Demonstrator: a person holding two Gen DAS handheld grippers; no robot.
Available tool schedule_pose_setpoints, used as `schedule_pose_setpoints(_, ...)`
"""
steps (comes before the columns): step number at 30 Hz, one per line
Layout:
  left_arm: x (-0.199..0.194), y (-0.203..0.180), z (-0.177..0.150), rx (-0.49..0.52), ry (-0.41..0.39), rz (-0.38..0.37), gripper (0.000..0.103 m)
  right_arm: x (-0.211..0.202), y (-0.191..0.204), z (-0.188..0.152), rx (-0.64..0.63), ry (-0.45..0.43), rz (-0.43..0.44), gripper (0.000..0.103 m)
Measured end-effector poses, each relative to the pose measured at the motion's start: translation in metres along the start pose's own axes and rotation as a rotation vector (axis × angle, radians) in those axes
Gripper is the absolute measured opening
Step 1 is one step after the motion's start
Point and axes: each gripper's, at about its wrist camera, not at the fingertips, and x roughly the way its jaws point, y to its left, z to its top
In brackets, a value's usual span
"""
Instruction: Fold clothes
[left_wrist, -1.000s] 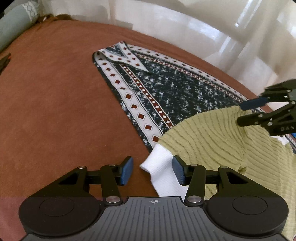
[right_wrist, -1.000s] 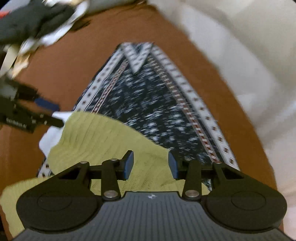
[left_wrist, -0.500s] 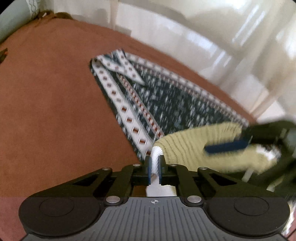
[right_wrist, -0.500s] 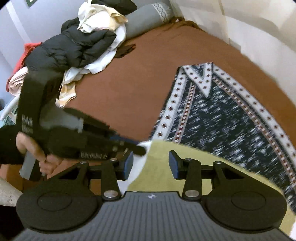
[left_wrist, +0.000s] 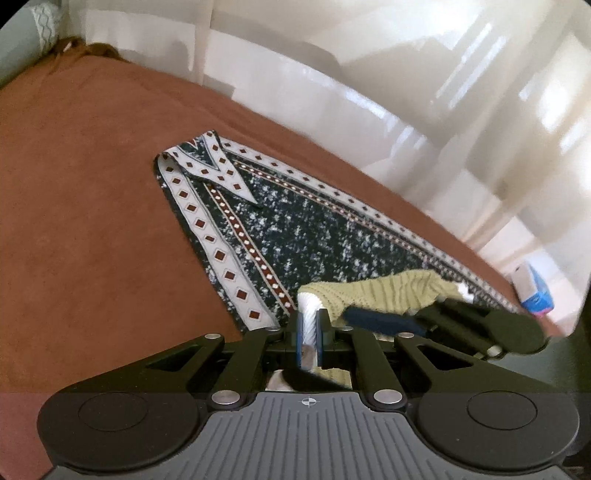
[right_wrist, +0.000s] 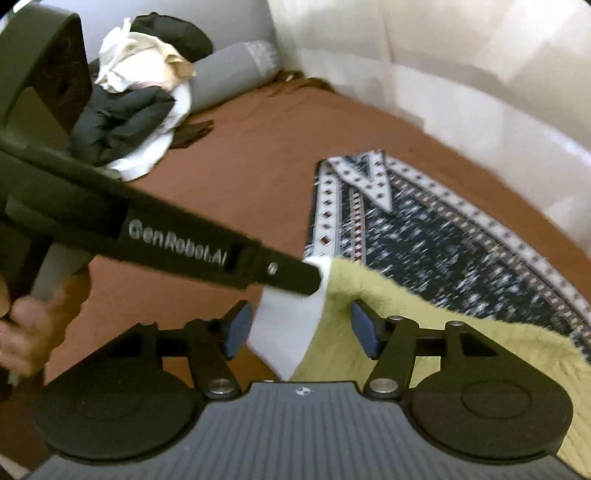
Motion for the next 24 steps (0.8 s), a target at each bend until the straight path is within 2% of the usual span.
schedule_pose_setpoints(2, 0.001, 0.003, -0.001, -0.002, 0.010, 0.000, 0.003, -0.001, 0.002, 0.000, -0.044, -0.004, -0.015, 0.071)
schedule_pose_setpoints(7, -0.002, 0.002, -0.001, -0.019, 0.014, -0.047, 0.003, 0.008, -0.001, 0.000, -0.063, 0.022, 0.009, 0.070)
schedule_pose_setpoints(9, -0.004, -0.002, -0.001, 0.000, 0.014, -0.058, 0.003, 0.013, -0.001, 0.000, -0.043, 0.024, 0.009, 0.058)
schedule_pose_setpoints(10, -0.005, -0.004, -0.001, 0.007, 0.012, -0.059, 0.003, 0.015, -0.004, 0.001, -0.023, 0.033, 0.021, 0.043)
schedule_pose_setpoints(11, -0.007, -0.005, 0.000, 0.011, 0.006, -0.059, 0.005, 0.017, -0.007, 0.002, 0.001, 0.046, 0.038, 0.034)
schedule_pose_setpoints(12, -0.010, -0.005, 0.001, 0.008, -0.004, -0.054, 0.026, 0.018, -0.009, 0.002, 0.017, 0.057, 0.047, 0.029)
schedule_pose_setpoints(13, -0.015, -0.004, 0.002, -0.010, -0.028, -0.037, 0.033, 0.018, -0.010, 0.001, 0.025, 0.070, 0.050, 0.015)
schedule_pose_setpoints(15, -0.027, 0.001, 0.006, -0.055, -0.079, -0.020, 0.045, 0.017, -0.015, -0.001, 0.047, 0.089, 0.056, 0.014)
schedule_pose_setpoints(17, -0.039, 0.007, 0.008, -0.101, -0.127, -0.011, 0.046, 0.008, -0.027, -0.001, 0.116, 0.058, 0.063, 0.013)
schedule_pose_setpoints(19, -0.044, 0.009, 0.007, -0.112, -0.130, 0.011, 0.045, -0.008, -0.045, 0.001, 0.225, 0.001, 0.080, 0.013)
schedule_pose_setpoints(24, -0.025, -0.028, -0.020, 0.028, 0.013, -0.058, 0.046, -0.066, -0.096, -0.004, 0.468, -0.177, 0.100, 0.013)
